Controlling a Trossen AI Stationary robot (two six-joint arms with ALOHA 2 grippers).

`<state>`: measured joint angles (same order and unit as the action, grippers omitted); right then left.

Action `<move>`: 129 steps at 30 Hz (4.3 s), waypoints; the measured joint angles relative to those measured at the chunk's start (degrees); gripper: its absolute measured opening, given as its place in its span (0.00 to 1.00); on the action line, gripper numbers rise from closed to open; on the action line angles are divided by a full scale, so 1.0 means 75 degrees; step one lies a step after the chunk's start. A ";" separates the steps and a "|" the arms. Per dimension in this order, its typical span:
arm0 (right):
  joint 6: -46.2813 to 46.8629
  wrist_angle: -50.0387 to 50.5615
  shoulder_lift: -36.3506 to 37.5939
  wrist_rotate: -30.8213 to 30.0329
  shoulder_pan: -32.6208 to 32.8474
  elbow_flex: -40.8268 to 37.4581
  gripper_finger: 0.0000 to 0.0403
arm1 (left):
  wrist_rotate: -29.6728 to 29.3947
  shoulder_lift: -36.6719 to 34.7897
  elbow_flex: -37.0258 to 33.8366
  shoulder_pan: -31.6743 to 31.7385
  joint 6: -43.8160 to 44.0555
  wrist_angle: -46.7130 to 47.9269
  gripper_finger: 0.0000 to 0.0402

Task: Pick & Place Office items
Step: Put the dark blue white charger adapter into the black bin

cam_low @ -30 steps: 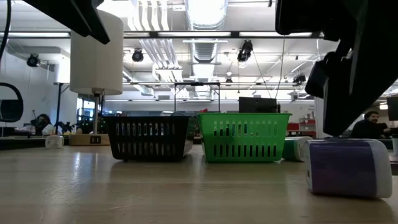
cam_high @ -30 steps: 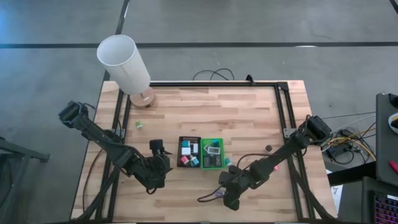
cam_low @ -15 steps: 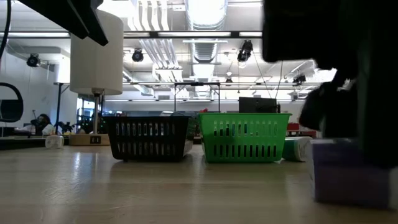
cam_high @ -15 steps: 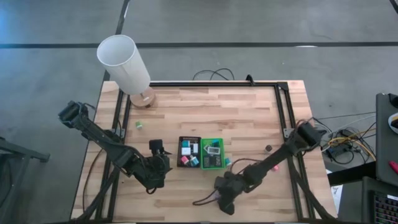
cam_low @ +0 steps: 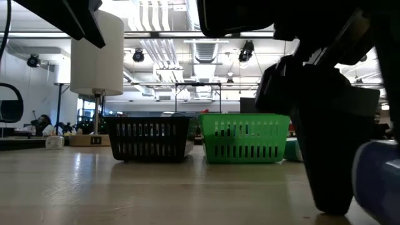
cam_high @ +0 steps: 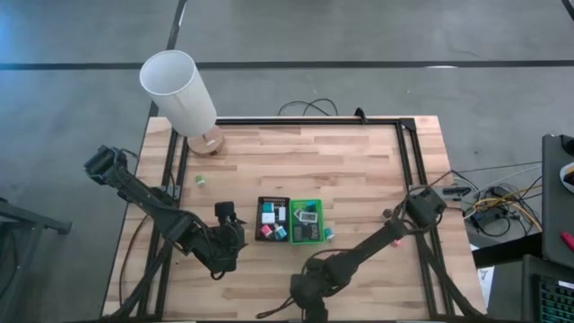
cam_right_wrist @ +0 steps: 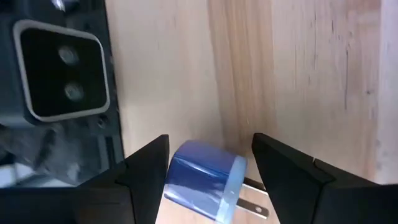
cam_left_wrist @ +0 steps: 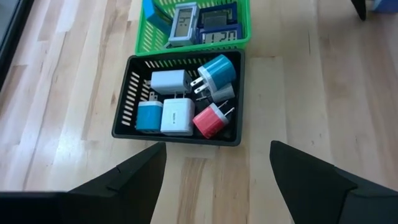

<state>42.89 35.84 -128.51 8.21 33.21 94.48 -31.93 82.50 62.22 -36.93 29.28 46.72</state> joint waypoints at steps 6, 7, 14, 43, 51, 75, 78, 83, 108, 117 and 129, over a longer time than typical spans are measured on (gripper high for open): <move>-0.0310 0.1181 -0.0119 -0.0080 0.0003 0.0687 0.58 | 0.0143 0.0000 0.0000 0.0000 0.0143 0.0059 0.73; -0.0318 0.1313 -0.0119 -0.0082 0.0003 0.0726 0.58 | 0.0143 0.0000 0.0000 0.0000 0.0165 0.0098 0.73; -0.0605 0.1999 -0.0116 -0.0056 0.0003 0.0731 0.58 | 0.0143 0.0000 0.0000 0.0000 0.0192 0.0169 0.73; -0.2372 0.3015 -0.0087 0.0117 0.0053 0.0730 0.41 | 0.0173 0.0000 0.0000 -0.0006 0.0335 0.0180 0.73; -0.2119 0.3365 -0.0084 -0.0074 0.0058 0.0728 0.39 | 0.0172 -0.0003 0.0000 -0.0006 0.0337 0.0183 0.73; -0.1768 0.4563 0.1888 -0.3284 0.0257 0.0716 0.39 | 0.0101 -0.0006 -0.0041 -0.0006 0.0626 0.0206 0.73; -0.1748 0.4400 0.2479 -0.4498 0.0466 0.0701 0.39 | -0.0232 -0.0006 -0.0147 -0.0006 0.0897 0.0169 0.73; -0.2231 0.3564 0.3258 -0.6477 0.0987 0.0460 0.39 | -0.0675 -0.0006 -0.0554 0.0006 0.1115 -0.0752 0.73; -0.7435 -0.1009 0.3834 -0.9033 0.1053 -0.1006 0.39 | 0.2040 -0.0038 -0.0988 0.1375 -0.1734 -0.7790 0.73; -0.9184 -0.2678 0.3784 -0.8450 0.1000 -0.1015 0.39 | 0.2302 -0.0038 -0.0988 0.1422 -0.2227 -0.8925 0.73; -0.9828 -0.3391 0.3783 -0.8052 0.0907 -0.1015 0.39 | 0.2613 -0.0038 -0.0946 0.1422 -0.2227 -0.9263 0.73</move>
<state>-30.82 10.41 -100.14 -52.18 40.02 86.87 -12.33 82.21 55.12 -26.26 12.58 -22.75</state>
